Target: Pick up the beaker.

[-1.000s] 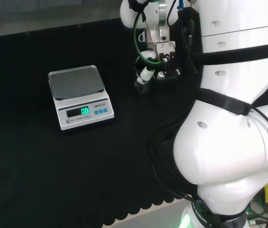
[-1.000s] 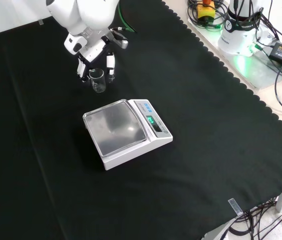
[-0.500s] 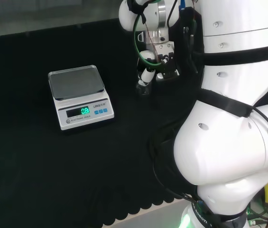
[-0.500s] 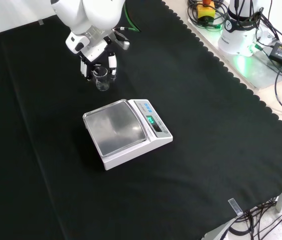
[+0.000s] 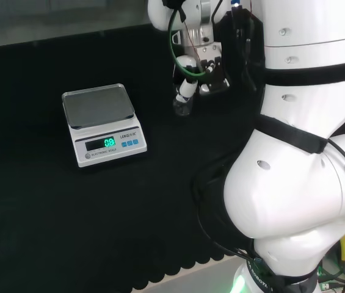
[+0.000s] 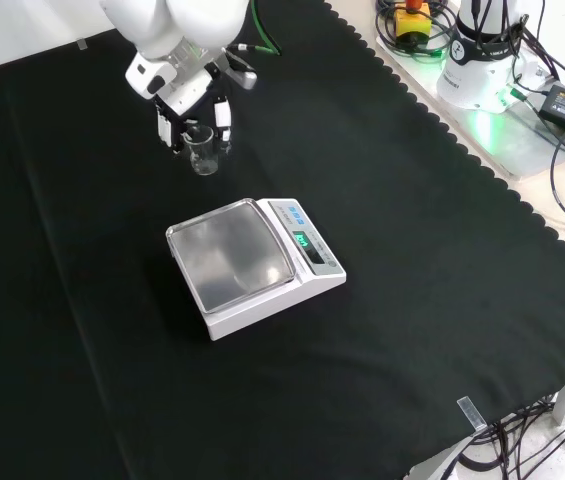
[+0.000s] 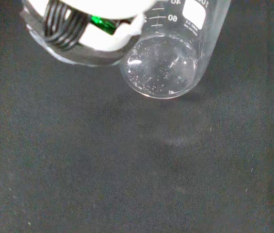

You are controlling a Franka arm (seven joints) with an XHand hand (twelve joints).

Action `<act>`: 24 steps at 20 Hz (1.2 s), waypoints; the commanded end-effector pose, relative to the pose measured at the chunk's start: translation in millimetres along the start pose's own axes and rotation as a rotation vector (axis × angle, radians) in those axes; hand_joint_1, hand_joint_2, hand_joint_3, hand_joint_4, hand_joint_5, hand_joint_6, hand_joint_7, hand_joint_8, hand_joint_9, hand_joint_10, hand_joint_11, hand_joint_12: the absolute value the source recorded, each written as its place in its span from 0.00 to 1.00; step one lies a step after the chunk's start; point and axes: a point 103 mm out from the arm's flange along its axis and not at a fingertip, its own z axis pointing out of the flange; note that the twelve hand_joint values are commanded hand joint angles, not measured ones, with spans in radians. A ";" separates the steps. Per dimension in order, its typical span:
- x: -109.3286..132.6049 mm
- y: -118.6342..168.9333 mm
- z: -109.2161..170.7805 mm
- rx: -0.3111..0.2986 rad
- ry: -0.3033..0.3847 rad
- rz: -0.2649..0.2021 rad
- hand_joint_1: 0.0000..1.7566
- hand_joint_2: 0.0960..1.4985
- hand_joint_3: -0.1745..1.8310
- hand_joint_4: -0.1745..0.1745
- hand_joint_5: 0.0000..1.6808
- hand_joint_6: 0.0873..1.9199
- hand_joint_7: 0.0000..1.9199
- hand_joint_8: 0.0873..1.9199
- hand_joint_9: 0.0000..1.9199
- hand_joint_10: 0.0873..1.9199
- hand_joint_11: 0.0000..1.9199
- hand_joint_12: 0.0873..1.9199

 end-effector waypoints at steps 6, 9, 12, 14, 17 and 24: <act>42.0 -59.2 -99.7 -0.095 -0.054 -0.010 0.68 0.55 0.24 0.00 0.71 0.32 0.58 0.37 0.77 0.04 0.84 0.21; 57.0 -73.9 -117.4 -0.100 -0.057 -0.039 0.68 0.54 0.26 0.00 0.72 0.32 0.58 0.36 0.77 0.03 0.84 0.21; 74.2 -85.8 -132.4 -0.098 -0.080 -0.053 0.68 0.53 0.26 0.00 0.72 0.32 0.58 0.36 0.77 0.03 0.84 0.21; 85.3 -91.5 -140.7 -0.097 -0.102 -0.070 0.68 0.53 0.27 0.00 0.72 0.32 0.58 0.36 0.77 0.03 0.84 0.21; 100.7 -97.1 -147.3 -0.095 -0.139 -0.100 0.68 0.52 0.28 0.00 0.71 0.33 0.59 0.36 0.78 0.02 0.84 0.20; 100.2 -100.1 -153.3 -0.107 -0.105 -0.122 0.68 0.51 0.29 0.00 0.71 0.33 0.59 0.36 0.78 0.02 0.84 0.20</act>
